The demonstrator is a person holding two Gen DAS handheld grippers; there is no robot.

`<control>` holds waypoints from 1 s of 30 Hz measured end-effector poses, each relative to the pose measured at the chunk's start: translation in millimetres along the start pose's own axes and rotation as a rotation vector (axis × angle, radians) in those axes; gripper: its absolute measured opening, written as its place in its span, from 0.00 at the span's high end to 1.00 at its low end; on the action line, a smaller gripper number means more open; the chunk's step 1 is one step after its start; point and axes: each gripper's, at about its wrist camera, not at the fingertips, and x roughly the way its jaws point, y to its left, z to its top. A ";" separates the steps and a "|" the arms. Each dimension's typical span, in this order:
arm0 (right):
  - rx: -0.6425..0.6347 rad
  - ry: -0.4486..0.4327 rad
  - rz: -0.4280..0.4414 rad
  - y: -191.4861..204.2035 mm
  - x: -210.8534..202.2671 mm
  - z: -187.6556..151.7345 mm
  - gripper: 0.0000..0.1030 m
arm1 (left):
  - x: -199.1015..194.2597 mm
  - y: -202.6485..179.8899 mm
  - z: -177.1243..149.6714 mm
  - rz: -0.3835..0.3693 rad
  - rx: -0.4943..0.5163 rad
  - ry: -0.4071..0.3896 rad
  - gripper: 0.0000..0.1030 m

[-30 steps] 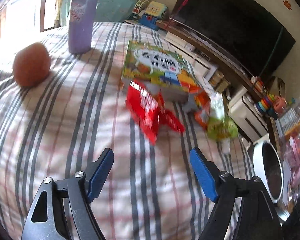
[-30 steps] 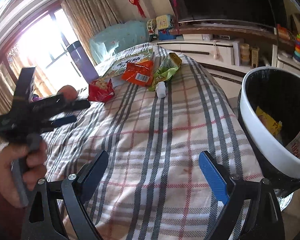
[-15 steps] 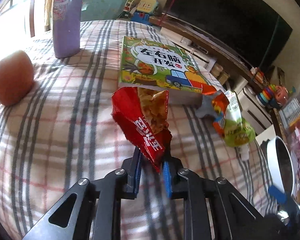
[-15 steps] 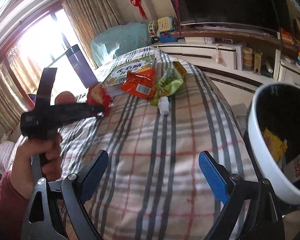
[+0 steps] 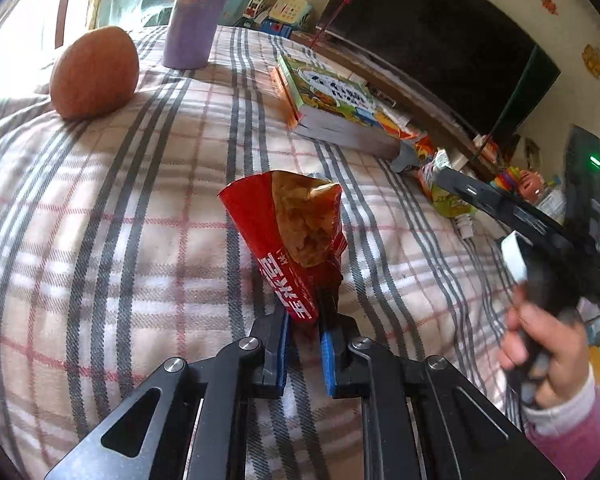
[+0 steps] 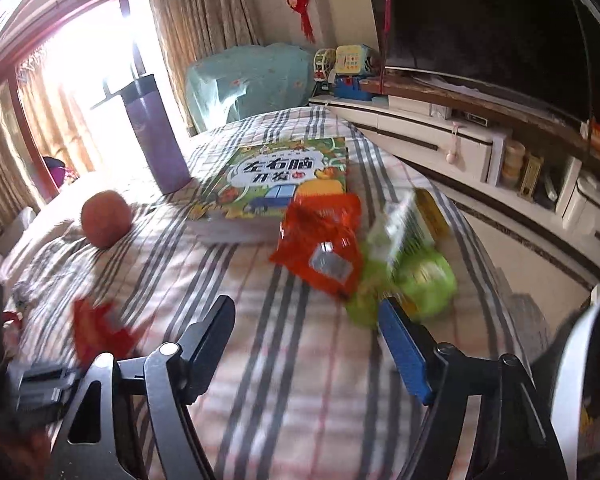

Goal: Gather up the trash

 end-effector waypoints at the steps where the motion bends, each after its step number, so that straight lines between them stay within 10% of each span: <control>1: -0.008 -0.002 -0.010 2.7 6.4 4.5 0.27 | 0.8 1.7 -0.1 -0.005 0.000 -0.008 0.88; 7: -0.047 0.001 -0.096 11.1 35.8 20.5 0.38 | 1.5 0.5 -5.7 -0.008 0.026 -0.026 0.89; 11: -0.034 0.030 -0.128 11.6 49.1 21.5 0.91 | -2.6 3.6 -9.4 -0.038 0.003 -0.024 0.88; 30: 0.043 0.038 0.055 5.9 -76.5 -82.9 0.98 | -9.0 -18.5 -16.0 0.008 0.065 -0.019 0.90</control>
